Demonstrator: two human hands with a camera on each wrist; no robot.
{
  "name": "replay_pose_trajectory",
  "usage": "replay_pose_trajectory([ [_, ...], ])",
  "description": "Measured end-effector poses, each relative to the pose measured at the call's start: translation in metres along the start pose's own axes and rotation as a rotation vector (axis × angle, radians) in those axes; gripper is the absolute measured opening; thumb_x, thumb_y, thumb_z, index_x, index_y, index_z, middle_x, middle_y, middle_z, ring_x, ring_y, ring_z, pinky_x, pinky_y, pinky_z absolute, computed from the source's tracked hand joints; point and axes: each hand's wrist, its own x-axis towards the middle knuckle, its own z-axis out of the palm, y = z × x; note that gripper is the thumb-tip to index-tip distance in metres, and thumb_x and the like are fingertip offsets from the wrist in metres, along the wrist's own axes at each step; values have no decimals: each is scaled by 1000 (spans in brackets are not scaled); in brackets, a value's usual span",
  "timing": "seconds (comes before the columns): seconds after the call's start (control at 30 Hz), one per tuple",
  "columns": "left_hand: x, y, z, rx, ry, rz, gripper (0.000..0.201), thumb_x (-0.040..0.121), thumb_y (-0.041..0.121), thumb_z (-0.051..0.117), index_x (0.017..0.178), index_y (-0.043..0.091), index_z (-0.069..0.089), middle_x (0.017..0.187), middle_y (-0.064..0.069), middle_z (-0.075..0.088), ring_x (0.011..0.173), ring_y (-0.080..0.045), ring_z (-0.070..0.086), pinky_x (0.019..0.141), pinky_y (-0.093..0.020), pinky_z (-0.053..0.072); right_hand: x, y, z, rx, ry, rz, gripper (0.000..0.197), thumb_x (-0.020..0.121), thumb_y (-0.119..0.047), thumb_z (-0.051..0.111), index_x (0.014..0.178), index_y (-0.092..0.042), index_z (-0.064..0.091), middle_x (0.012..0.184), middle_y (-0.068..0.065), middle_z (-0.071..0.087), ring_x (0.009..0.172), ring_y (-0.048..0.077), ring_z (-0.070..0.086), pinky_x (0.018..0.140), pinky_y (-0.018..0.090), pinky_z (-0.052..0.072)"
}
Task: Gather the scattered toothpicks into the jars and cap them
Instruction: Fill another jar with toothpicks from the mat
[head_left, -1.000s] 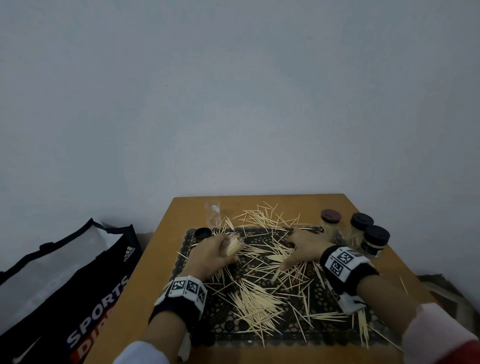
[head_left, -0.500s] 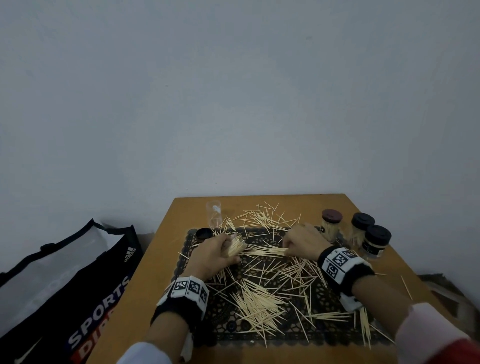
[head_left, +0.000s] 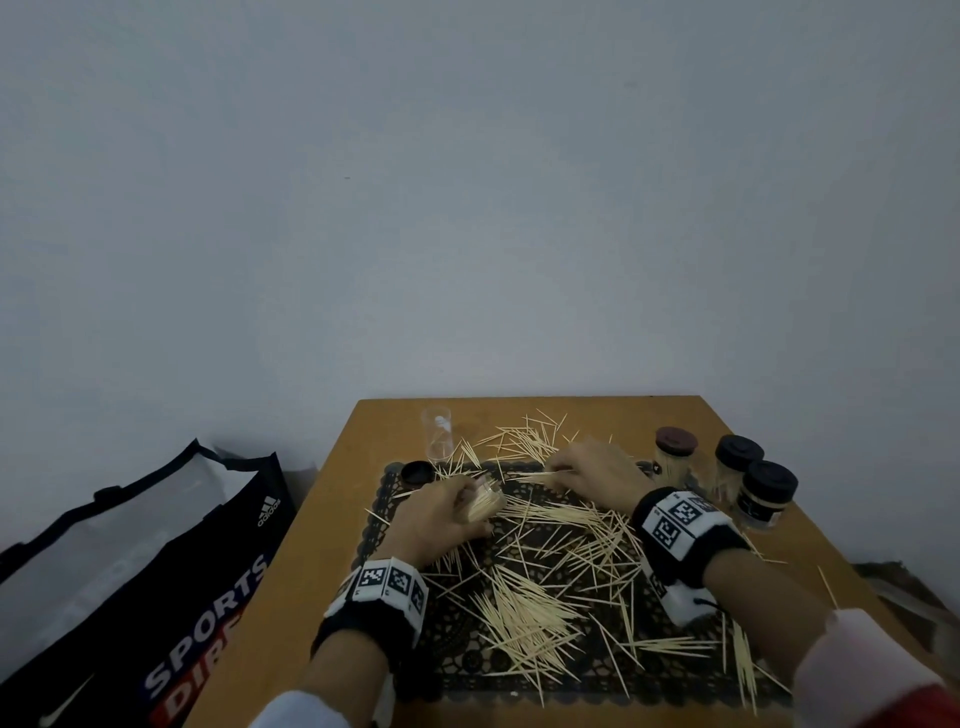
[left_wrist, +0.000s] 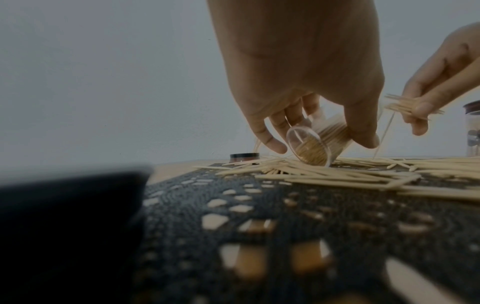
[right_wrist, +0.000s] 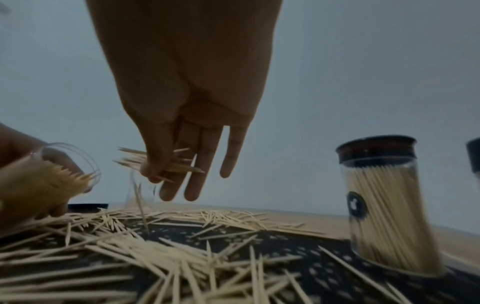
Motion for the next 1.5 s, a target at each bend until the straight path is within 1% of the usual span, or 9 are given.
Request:
replay_pose_trajectory([
  [0.23,1,2,1,-58,-12,49,53,81,50,73,120,21,54,98,12,58,82,-7,54,61,-10,31,11,-19,-2,-117,-15,-136,24,99,-33,49,100,-19,68,83,-6,63,74,9,52,56,13,26],
  [0.37,0,2,1,-98,-22,69,57,81,51,73,124,19,54,102,6,64,85,-11,59,69,-19,43,16,-31,-4,-157,1,-205,26,98,-33,49,110,-20,68,97,-3,64,87,12,59,68,22,43],
  [0.47,0,3,1,-113,-19,71,59,80,53,73,125,18,55,103,3,66,86,-13,62,74,-26,47,21,-36,-2,-139,-42,-205,29,99,-32,49,118,-20,66,100,-1,57,86,12,53,69,25,42],
  [0.67,-1,6,0,-132,12,68,61,81,51,73,126,15,54,105,2,65,86,-14,61,73,-24,46,32,-45,3,45,-175,-145,31,98,-9,47,127,-8,60,98,-3,40,90,14,44,68,19,28],
  [0.77,-2,7,-1,-136,32,59,63,81,50,73,129,15,53,109,0,65,89,-14,61,74,-23,46,31,-47,3,181,-119,-102,47,92,4,51,135,-14,54,100,-5,44,91,11,46,64,11,31],
  [1.03,1,2,2,-161,53,58,60,80,53,73,124,17,56,103,3,66,87,-14,62,76,-29,50,34,-50,2,313,136,-3,14,80,-6,74,93,-10,75,95,-1,69,86,8,57,67,6,37],
  [1.23,2,0,3,-148,75,60,57,79,56,72,120,20,56,98,6,65,80,-10,60,66,-22,45,35,-52,3,440,170,-24,21,77,-9,77,97,-15,76,85,-14,61,80,3,54,70,15,40],
  [1.37,2,-2,4,-120,147,11,56,81,55,70,121,20,54,95,8,59,79,-10,55,65,-22,37,32,-49,6,559,260,29,31,88,-15,67,117,-23,67,105,-13,59,95,7,55,89,29,48],
  [1.5,2,-4,2,-121,221,-14,47,84,54,67,114,20,55,92,7,59,77,-11,55,62,-24,35,25,-46,17,691,83,153,52,98,-35,51,146,-21,38,148,1,40,136,19,38,112,43,33],
])
